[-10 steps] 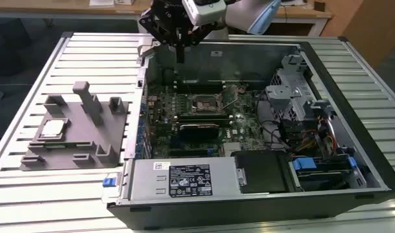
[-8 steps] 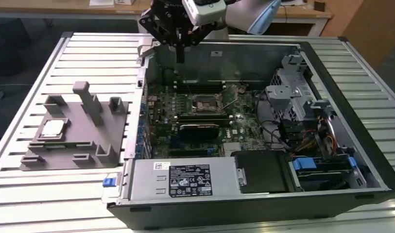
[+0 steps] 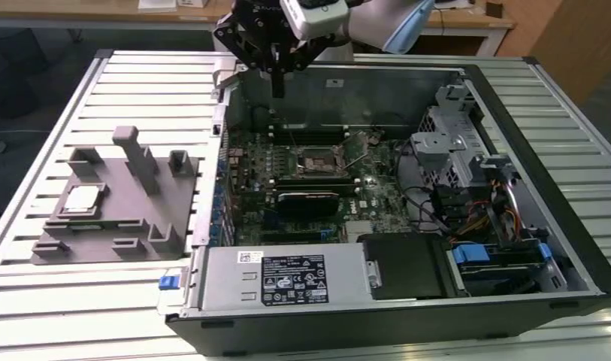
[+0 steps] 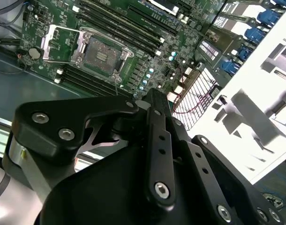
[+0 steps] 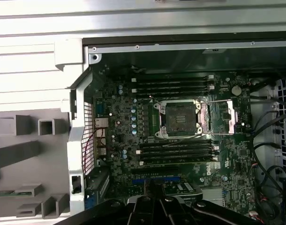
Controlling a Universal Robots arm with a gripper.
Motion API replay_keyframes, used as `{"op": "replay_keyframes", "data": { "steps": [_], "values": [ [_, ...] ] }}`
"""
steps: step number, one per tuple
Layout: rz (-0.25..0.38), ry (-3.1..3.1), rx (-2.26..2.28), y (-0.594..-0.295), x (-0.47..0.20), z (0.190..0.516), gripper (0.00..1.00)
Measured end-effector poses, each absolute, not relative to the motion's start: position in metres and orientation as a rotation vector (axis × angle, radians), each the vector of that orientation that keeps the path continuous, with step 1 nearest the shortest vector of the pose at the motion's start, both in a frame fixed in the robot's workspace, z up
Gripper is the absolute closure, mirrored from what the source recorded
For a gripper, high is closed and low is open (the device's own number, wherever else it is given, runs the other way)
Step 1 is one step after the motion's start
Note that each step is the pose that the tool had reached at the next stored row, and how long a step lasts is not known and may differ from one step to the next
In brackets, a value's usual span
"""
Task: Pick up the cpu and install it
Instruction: 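Reach for the cpu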
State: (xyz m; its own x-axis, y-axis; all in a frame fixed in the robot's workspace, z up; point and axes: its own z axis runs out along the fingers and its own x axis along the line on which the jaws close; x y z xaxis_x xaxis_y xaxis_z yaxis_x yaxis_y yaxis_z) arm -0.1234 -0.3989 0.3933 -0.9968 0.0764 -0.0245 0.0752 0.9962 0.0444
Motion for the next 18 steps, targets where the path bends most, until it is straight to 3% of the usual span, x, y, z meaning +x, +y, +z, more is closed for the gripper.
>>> {"op": "replay_keyframes", "data": {
  "steps": [18],
  "values": [
    [0.068,3.113,0.118,-0.399,-0.144,0.393,0.89]
  ]
}}
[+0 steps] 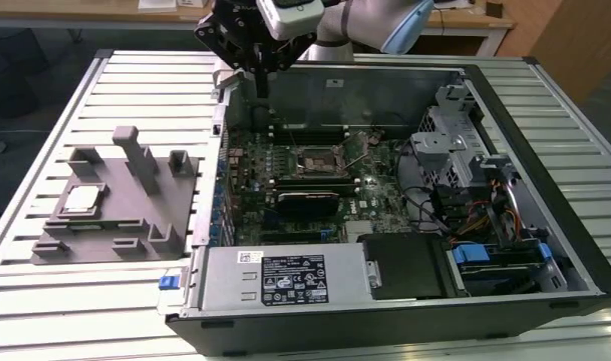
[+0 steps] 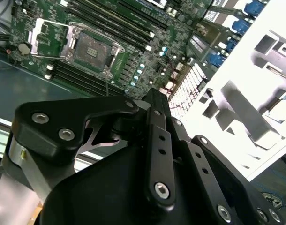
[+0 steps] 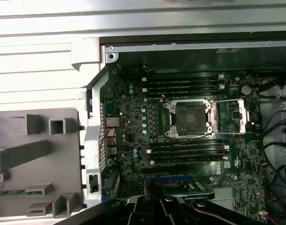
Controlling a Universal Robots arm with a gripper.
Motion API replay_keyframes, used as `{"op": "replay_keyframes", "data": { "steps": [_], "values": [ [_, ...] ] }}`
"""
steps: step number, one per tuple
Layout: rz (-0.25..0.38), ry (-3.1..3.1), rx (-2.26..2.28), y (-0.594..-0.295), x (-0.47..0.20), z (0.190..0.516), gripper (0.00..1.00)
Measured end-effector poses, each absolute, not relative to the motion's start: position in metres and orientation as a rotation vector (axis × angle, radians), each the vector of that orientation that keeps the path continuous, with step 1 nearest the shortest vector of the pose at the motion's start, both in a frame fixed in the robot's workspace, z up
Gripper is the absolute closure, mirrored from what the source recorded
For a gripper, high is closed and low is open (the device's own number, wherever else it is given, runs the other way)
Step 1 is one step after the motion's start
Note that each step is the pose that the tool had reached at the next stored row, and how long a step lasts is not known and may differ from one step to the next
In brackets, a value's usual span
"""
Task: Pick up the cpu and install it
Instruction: 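Reach for the cpu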
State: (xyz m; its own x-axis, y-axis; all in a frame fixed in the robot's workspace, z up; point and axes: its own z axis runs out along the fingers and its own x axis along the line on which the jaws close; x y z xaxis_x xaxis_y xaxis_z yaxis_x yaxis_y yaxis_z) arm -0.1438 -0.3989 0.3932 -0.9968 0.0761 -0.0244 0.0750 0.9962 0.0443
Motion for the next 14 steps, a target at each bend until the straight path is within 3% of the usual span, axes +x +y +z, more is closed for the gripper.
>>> {"op": "replay_keyframes", "data": {
  "steps": [14],
  "values": [
    [0.068,3.113,0.118,-0.399,-0.176,0.393,0.89]
  ]
}}
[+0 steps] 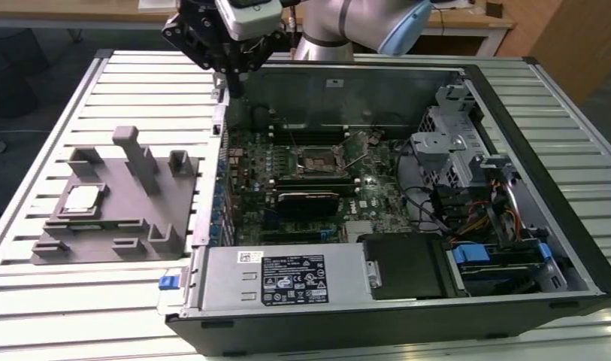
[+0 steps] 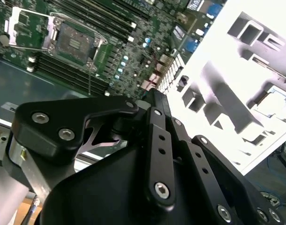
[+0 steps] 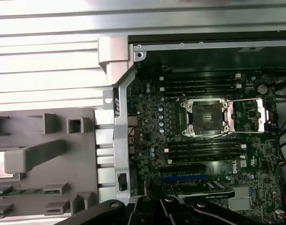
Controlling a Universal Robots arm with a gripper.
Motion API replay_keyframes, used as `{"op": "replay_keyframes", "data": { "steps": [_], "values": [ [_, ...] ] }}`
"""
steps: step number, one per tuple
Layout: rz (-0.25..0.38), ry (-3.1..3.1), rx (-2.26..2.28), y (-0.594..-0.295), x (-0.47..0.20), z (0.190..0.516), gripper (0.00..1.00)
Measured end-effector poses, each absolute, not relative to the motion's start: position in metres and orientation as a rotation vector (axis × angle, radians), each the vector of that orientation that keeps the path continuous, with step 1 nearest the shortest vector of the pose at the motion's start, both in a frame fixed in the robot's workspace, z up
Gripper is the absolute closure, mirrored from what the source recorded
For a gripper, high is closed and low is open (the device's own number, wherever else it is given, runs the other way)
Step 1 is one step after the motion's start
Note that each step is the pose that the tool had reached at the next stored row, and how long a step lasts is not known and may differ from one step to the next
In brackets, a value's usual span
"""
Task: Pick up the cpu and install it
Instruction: 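Reach for the cpu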
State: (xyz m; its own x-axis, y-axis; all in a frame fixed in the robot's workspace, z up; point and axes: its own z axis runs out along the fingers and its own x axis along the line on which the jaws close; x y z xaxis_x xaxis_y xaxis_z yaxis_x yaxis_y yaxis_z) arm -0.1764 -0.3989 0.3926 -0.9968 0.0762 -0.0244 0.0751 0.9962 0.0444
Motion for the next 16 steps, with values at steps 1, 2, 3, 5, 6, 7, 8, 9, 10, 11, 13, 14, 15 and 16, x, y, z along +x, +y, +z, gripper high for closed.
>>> {"op": "replay_keyframes", "data": {
  "steps": [1,2,3,5,6,7,8,9,10,11,13,14,15,16],
  "values": [
    [0.068,3.113,0.118,-0.399,-0.179,0.393,0.89],
    [0.068,3.113,0.118,-0.399,-0.181,0.393,0.89],
    [0.068,3.113,0.118,-0.399,-0.184,0.392,0.89],
    [0.068,3.112,0.118,-0.399,-0.189,0.392,0.89],
    [0.068,3.112,0.118,-0.399,-0.192,0.392,0.89],
    [0.068,3.112,0.118,-0.399,-0.194,0.392,0.89],
    [0.068,3.113,0.118,-0.399,-0.196,0.392,0.89],
    [0.068,3.112,0.118,-0.399,-0.199,0.392,0.89],
    [0.068,3.112,0.118,-0.399,-0.201,0.392,0.89],
    [0.068,3.112,0.118,-0.399,-0.203,0.392,0.89],
    [0.068,3.112,0.118,-0.399,-0.207,0.392,0.89],
    [0.068,3.113,0.118,-0.399,-0.21,0.392,0.89],
    [0.068,3.113,0.118,-0.399,-0.212,0.392,0.89],
    [0.068,3.113,0.118,-0.399,-0.215,0.392,0.89]
  ]
}}
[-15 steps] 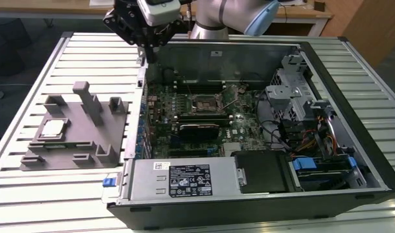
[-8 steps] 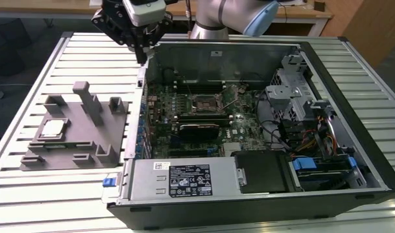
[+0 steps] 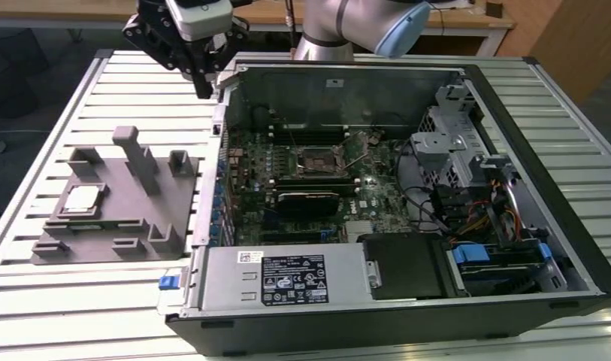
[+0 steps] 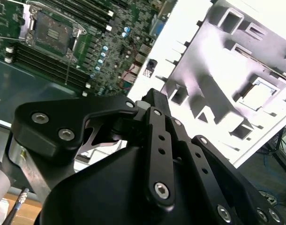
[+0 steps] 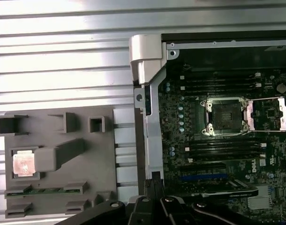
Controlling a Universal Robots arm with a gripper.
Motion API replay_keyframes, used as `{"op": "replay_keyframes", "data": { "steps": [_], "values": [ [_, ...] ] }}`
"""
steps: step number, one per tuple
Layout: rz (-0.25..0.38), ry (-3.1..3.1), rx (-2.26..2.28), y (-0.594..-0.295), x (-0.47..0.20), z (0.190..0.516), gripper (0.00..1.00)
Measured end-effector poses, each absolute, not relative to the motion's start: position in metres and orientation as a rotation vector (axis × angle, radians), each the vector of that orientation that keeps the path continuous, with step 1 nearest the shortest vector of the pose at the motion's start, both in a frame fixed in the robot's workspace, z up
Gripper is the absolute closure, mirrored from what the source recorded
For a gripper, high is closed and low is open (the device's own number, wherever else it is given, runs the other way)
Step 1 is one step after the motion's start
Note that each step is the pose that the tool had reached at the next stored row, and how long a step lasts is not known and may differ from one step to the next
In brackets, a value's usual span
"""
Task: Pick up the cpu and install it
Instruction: 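Reach for the cpu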
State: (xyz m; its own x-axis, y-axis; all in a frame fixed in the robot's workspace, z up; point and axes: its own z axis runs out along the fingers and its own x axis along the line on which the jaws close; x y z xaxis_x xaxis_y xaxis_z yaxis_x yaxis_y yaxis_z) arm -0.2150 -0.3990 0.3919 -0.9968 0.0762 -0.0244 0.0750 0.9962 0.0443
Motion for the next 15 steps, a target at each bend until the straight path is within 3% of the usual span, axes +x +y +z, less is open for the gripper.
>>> {"op": "replay_keyframes", "data": {
  "steps": [15],
  "values": [
    [0.068,3.113,0.118,-0.399,-0.257,0.392,0.89]
  ]
}}
